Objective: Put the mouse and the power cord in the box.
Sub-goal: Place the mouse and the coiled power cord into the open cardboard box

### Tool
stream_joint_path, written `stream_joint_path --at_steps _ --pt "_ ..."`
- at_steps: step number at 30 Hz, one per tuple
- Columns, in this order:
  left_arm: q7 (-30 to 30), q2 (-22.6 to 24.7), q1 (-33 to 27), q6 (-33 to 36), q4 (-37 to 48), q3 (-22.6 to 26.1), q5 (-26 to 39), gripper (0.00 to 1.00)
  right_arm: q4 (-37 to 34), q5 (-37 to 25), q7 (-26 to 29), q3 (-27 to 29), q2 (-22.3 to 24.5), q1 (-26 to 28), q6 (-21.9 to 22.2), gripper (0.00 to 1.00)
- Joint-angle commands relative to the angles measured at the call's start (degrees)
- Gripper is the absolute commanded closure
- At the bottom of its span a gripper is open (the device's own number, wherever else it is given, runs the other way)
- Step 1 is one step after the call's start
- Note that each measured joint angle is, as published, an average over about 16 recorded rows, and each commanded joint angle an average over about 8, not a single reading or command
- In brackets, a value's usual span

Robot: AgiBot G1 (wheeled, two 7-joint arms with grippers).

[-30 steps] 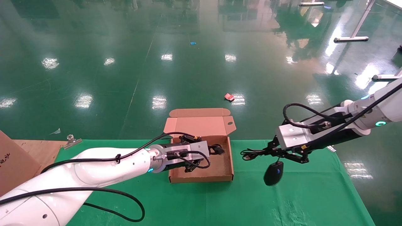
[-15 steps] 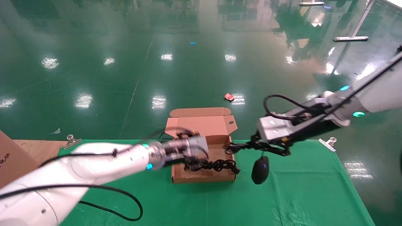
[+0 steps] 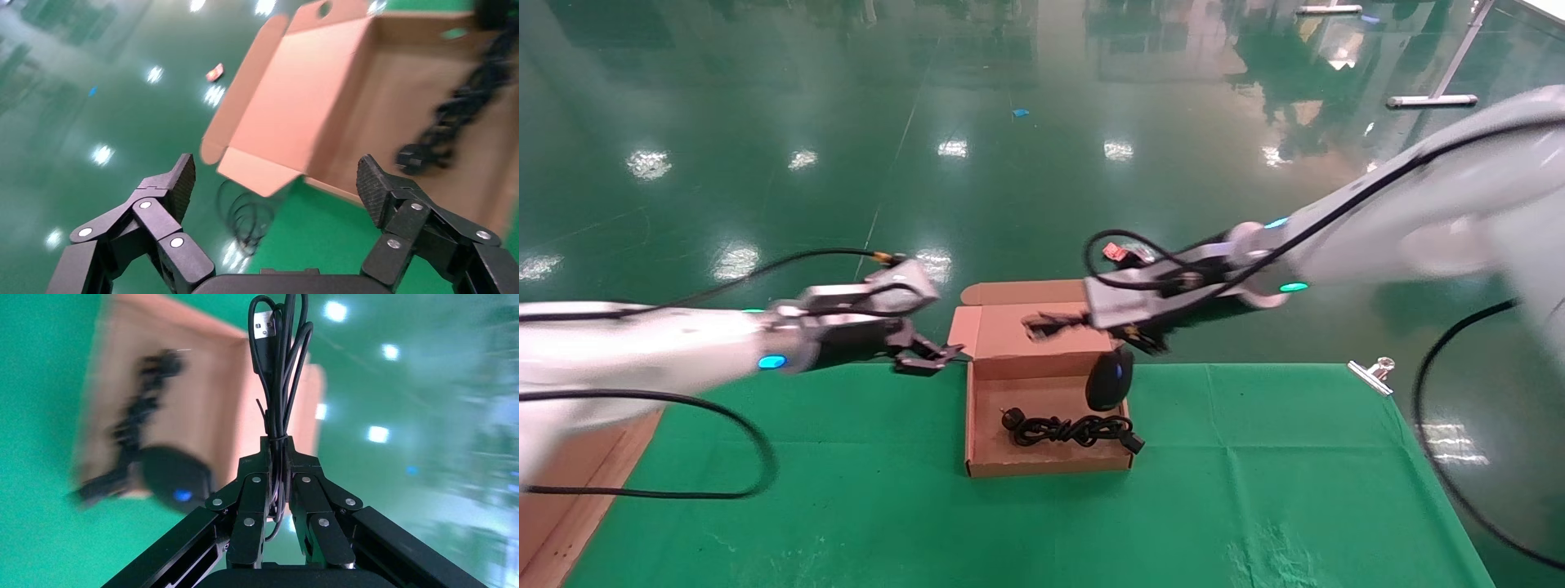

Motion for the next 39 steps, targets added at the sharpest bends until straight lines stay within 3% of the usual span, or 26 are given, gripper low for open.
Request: stream_joint_path --at_steps 1,6,12,13,20,22,39 --pt "1.9 -3.1 -0.5 5.2 -0.8 -1.3 -2.0 0.00 3.7 0.8 0.8 -0.1 -0.3 -2.8 4.8 1.00" --pt "7.1 -9.1 0.1 14.7 -1.6 -4.0 -6.3 0.00 10.7 2.8 4.7 -5.3 -0.4 -8.1 10.4 1.00" --pt "9.2 -12.4 1.5 19.0 -1.1 -5.7 -9.1 0.00 14.6 4.5 9.4 -12.6 -0.2 -11.6 14.1 1.00" --pt "9.4 -12.6 1.8 19.3 -1.2 -5.9 -9.5 0.00 14.9 4.7 10.0 -13.7 -0.2 -12.0 14.6 0.96" --pt "9.6 -13.4 4.1 21.1 -1.2 -7.2 -12.0 0.00 16.1 6.5 13.3 -18.3 -0.1 -13.5 17.4 0.12" --pt "9.5 -13.5 4.4 21.5 -1.2 -7.4 -12.4 0.00 16.3 6.8 13.6 -18.7 -0.1 -13.8 17.8 0.00" --pt "9.7 -13.1 3.9 20.6 -1.2 -7.1 -11.8 0.00 15.8 6.3 13.0 -17.9 0.0 -13.3 17.1 0.00"
